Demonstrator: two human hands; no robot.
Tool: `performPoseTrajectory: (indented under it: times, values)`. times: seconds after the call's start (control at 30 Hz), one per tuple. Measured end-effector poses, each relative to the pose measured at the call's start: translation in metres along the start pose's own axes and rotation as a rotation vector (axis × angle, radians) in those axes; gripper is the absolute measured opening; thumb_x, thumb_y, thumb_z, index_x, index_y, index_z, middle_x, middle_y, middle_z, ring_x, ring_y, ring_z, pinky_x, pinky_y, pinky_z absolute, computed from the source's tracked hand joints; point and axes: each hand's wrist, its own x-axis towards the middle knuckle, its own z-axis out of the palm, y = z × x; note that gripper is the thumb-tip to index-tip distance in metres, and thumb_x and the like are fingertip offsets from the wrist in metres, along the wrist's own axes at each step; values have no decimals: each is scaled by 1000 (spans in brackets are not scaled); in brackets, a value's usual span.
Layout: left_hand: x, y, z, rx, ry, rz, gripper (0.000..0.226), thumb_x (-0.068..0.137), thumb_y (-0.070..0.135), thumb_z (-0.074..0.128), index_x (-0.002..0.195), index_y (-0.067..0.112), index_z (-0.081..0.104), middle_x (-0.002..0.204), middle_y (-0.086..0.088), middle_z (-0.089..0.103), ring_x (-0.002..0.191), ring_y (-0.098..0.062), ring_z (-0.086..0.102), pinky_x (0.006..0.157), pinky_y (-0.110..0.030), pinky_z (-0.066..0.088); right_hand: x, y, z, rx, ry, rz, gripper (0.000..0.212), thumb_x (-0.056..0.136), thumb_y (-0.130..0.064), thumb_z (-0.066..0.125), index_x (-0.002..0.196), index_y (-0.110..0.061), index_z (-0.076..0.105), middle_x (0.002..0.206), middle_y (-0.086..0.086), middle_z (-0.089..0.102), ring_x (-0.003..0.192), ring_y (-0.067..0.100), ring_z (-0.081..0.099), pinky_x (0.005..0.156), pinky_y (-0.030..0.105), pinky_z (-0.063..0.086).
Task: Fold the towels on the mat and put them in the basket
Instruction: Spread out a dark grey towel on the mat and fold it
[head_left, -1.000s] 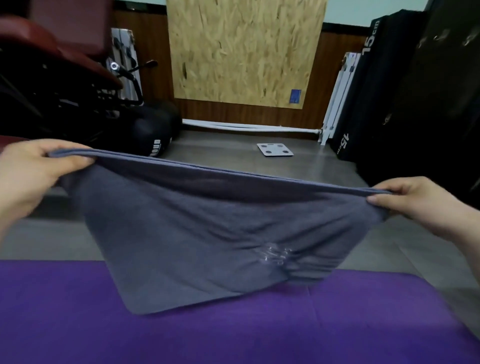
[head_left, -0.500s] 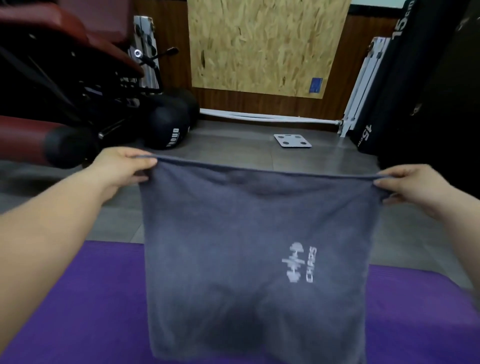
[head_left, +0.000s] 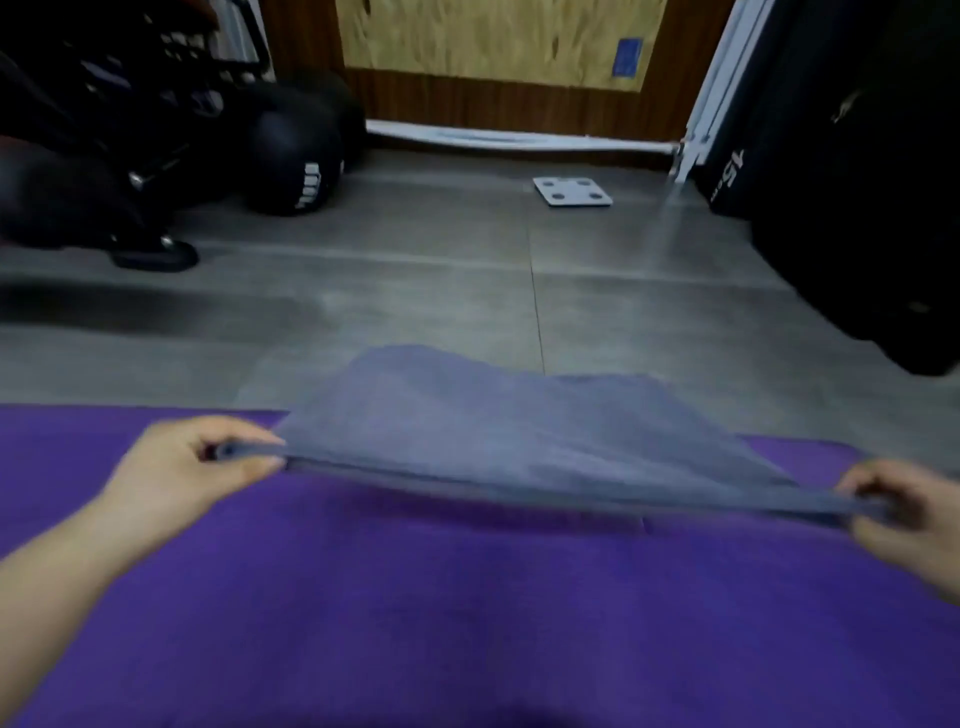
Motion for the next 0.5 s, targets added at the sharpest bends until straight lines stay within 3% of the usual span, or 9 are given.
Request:
performPoseTrajectory:
  times: [0.03, 0.1, 0.17, 0.27, 0.37, 0.5]
  values:
    - [-15, -21, 14, 25, -68, -42, 65, 69, -10, 71, 53, 52, 65, 53, 27, 62, 51, 15, 53, 54, 0, 36, -8, 15, 18, -3, -36, -26, 28, 56, -26, 56, 73, -49, 56, 61, -31, 57, 53, -12, 52, 50, 1, 37]
    - [-46, -62, 42, 113, -213, -105, 57, 63, -2, 79, 53, 52, 64, 52, 29, 61, 53, 15, 53, 56, -2, 36, -43, 43, 69, -104, -76, -20, 25, 53, -31, 47, 77, -38, 49, 72, -29, 56, 57, -6, 50, 51, 2, 36]
    - [-78, -104, 72, 209, -349, -117, 50, 65, 2, 78, 65, 49, 63, 50, 31, 57, 53, 16, 52, 56, -3, 36, -74, 81, 115, -260, -48, -166, 19, 58, -27, 44, 76, -29, 41, 83, -9, 47, 67, 8, 44, 60, 15, 38]
    - [-114, -152, 106, 340, -522, 25, 29, 69, 15, 67, 83, 37, 54, 61, 29, 57, 60, 13, 51, 54, -1, 34, -114, 128, 163, -491, -87, -251, 21, 58, -26, 44, 76, -24, 35, 80, -1, 34, 70, 17, 37, 68, 32, 34]
    - [-130, -177, 116, 522, -634, 229, 17, 64, 32, 46, 80, 29, 43, 57, 23, 52, 68, 1, 49, 51, -9, 38, -142, 149, 191, -601, -138, -259, 22, 57, -29, 36, 77, -20, 35, 70, 3, 54, 70, 19, 35, 66, 37, 30]
    - [-146, -190, 116, 657, -774, 306, 24, 57, 36, 53, 75, 29, 40, 58, 16, 51, 68, -3, 45, 51, -11, 37, -156, 154, 203, -621, -122, -150, 24, 54, -31, 35, 76, -22, 36, 57, 5, 59, 69, 17, 34, 64, 34, 31]
